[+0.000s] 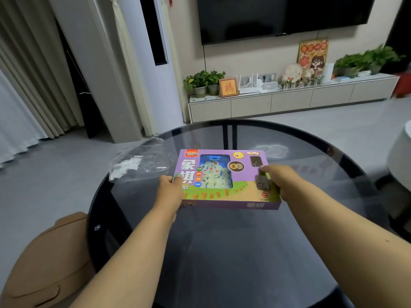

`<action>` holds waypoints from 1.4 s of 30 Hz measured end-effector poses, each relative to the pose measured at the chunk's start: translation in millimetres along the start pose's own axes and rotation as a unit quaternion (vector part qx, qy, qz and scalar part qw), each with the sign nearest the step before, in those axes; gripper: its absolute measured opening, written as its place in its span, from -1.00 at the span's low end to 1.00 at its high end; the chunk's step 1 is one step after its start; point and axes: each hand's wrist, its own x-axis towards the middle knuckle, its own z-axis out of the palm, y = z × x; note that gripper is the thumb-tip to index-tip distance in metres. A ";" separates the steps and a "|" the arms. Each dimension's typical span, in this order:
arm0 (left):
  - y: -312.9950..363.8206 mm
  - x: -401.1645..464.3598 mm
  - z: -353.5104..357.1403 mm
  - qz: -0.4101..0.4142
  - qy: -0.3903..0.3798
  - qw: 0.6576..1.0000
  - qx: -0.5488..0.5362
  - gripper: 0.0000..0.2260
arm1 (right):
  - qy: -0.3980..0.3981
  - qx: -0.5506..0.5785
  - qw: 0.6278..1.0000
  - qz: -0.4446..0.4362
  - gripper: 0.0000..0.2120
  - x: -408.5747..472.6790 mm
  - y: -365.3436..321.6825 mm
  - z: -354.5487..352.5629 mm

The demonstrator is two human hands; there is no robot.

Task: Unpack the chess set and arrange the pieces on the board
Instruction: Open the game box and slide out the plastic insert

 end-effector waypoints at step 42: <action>32.9 -25.6 2.3 -0.074 -0.077 0.882 -0.458 -0.78 | -0.018 0.216 0.976 -0.017 -0.82 6.7 -6.0 -14.7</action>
